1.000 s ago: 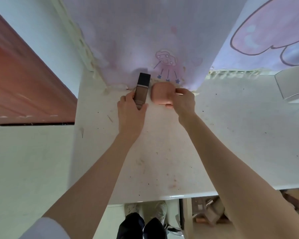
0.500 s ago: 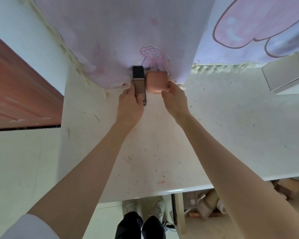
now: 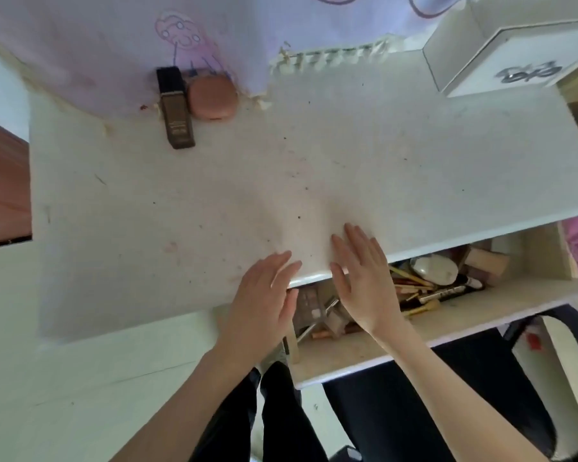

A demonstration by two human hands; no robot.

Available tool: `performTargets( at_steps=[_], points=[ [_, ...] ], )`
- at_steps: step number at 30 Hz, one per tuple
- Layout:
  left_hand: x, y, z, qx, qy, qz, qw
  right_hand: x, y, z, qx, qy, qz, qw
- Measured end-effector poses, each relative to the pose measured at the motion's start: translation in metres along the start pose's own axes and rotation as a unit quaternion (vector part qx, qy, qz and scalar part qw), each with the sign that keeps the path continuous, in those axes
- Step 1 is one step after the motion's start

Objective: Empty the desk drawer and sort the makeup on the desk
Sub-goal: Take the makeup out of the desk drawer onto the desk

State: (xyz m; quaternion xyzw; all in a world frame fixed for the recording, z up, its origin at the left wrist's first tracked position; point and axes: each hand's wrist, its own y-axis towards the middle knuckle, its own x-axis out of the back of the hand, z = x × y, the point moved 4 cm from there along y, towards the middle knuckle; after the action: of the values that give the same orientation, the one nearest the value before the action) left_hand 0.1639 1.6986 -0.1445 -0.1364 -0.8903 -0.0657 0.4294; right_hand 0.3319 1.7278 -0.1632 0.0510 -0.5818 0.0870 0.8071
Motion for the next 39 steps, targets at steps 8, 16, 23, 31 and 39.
performTargets(
  at_steps=[8, 16, 23, 31, 39],
  points=[
    [-0.089, -0.025, -0.036, -0.090, 0.072, 0.124, 0.986, -0.003, -0.077, -0.083, -0.130, 0.024, 0.060, 0.989],
    [-0.134, 0.010, -0.018, 0.069, 0.247, 0.252, 0.933, -0.049, -0.057, -0.094, -0.136, 0.019, 0.280, 0.950],
    [-0.144, 0.014, -0.019, 0.060, 0.283, 0.212, 0.933, -0.066, -0.045, -0.098, -0.118, 0.001, 0.317, 0.941],
    [-0.134, 0.003, -0.021, 0.120, 0.150, 0.218, 0.957, -0.059, -0.050, -0.102, -0.180, 0.077, 0.272, 0.942],
    [-0.075, 0.003, -0.051, 0.112, -0.112, 0.120, 0.980, 0.001, -0.061, -0.082, -0.267, 0.178, 0.148, 0.936]
  ],
)
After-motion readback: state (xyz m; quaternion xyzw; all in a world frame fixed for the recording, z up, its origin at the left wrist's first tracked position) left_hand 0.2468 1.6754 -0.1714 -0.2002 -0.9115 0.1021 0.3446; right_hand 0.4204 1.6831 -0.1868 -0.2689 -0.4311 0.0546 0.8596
